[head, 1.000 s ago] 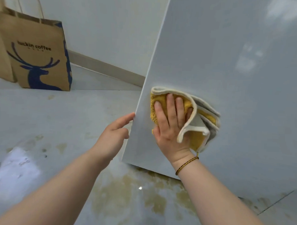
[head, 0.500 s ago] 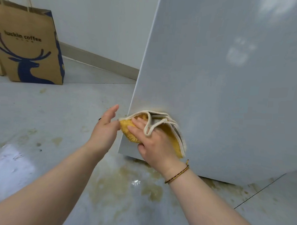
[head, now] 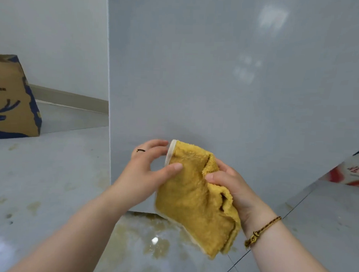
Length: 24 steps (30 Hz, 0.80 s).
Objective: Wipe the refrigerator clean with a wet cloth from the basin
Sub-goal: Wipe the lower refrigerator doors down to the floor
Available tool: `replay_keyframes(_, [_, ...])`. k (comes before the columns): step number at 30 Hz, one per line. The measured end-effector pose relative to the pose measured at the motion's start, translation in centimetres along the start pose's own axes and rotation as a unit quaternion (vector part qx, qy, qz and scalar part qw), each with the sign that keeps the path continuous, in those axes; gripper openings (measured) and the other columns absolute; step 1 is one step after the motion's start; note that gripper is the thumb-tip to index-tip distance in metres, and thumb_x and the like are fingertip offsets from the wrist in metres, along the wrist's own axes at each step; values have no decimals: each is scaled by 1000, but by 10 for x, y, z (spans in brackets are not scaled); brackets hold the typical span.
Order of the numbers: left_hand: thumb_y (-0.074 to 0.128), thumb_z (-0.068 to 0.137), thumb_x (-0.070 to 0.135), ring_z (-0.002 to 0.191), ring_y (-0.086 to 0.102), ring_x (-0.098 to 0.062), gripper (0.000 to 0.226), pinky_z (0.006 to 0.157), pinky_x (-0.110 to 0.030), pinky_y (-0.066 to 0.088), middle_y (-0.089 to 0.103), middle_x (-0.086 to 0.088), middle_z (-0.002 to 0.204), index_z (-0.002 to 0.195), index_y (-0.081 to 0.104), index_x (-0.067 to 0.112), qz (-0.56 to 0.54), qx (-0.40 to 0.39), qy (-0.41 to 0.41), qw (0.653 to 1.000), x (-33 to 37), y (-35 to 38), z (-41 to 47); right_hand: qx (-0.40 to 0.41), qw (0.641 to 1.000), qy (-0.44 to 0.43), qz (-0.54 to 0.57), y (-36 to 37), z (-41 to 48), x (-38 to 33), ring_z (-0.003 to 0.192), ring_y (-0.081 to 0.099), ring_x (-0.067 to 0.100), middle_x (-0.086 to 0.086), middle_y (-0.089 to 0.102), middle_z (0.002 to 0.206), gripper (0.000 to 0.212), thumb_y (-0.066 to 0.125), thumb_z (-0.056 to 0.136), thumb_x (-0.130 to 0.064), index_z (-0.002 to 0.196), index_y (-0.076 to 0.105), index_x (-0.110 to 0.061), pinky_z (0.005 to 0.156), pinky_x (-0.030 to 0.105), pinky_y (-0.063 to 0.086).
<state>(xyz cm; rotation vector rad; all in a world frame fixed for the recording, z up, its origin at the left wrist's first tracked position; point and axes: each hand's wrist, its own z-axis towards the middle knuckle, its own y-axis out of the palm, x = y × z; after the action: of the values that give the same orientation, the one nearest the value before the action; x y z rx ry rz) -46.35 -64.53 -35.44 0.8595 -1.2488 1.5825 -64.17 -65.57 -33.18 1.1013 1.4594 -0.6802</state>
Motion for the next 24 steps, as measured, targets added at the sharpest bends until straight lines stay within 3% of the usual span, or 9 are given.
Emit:
replay_keyframes(2, [64, 62, 50, 111, 35, 10, 18, 78, 8, 23, 41, 34, 104, 72, 60, 36, -3, 15, 18, 1000, 11, 6, 3, 3, 1000, -9, -11, -8, -6, -11, 70, 68, 16, 3, 71, 79, 42, 67, 52, -16, 94, 64, -15, 60, 26, 56])
replay_keyframes(5, [61, 57, 50, 98, 42, 19, 36, 74, 5, 28, 53, 35, 96, 72, 63, 17, -47, 22, 59, 997, 30, 15, 8, 14, 997, -27, -69, -16, -11, -30, 73, 65, 13, -2, 69, 80, 46, 73, 48, -30, 91, 63, -19, 63, 25, 55])
replay_keyframes(9, [57, 65, 29, 72, 55, 6, 11, 62, -8, 40, 64, 28, 81, 63, 54, 18, -132, 14, 54, 990, 63, 23, 23, 77, 968, -37, -236, -21, -15, -54, 74, 58, 10, -3, 61, 80, 34, 65, 56, -22, 89, 56, -18, 70, 23, 50])
replay_keyframes(12, [56, 64, 23, 65, 55, 7, 7, 58, -6, 40, 65, 27, 75, 57, 56, 25, -168, 0, 59, 984, 90, 29, 34, 174, 911, -50, -371, -26, -22, -68, 86, 61, 23, 7, 66, 83, 32, 49, 55, -22, 82, 62, -11, 77, 31, 50])
replay_keyframes(16, [58, 62, 29, 72, 57, 7, 22, 63, -4, 40, 62, 33, 75, 65, 58, 51, -134, -66, 99, 984, 124, 36, 37, 421, 757, -193, -461, -39, -44, -91, 78, 48, 18, -23, 56, 72, 22, 61, 69, -1, 73, 72, -19, 72, 36, 43])
replay_keyframes(18, [61, 63, 35, 78, 57, 8, 21, 67, -4, 40, 61, 36, 80, 68, 57, 56, -115, -115, 134, 978, 144, 45, 42, 523, 684, -193, -471, -46, -53, -99, 87, 49, 22, -8, 56, 89, 28, 67, 71, 8, 88, 74, -12, 68, 33, 42])
replay_keyframes(20, [68, 70, 30, 79, 57, 11, 31, 68, -3, 40, 59, 40, 79, 64, 56, 58, -111, -141, 146, 973, 160, 59, 50, 583, 633, -192, -472, -62, -57, -98, 80, 55, 30, 4, 52, 86, 28, 71, 68, 5, 89, 73, -13, 56, 27, 40])
replay_keyframes(22, [71, 75, 23, 84, 55, 14, 42, 71, -2, 38, 57, 43, 82, 66, 55, 60, -80, -145, 164, 973, 172, 83, 57, 604, 605, -184, -485, -82, -65, -94, 66, 57, 30, 0, 47, 73, 24, 66, 70, -3, 88, 73, -18, 47, 19, 31])
replay_keyframes(24, [64, 69, 58, 97, 50, 17, 14, 78, -1, 35, 50, 50, 97, 77, 53, 62, -32, -181, 202, 962, 183, 111, 61, 620, 652, -144, -412, -108, -77, -91, 79, 62, 31, 7, 64, 82, 31, 60, 81, -5, 104, 70, -23, 54, 24, 33])
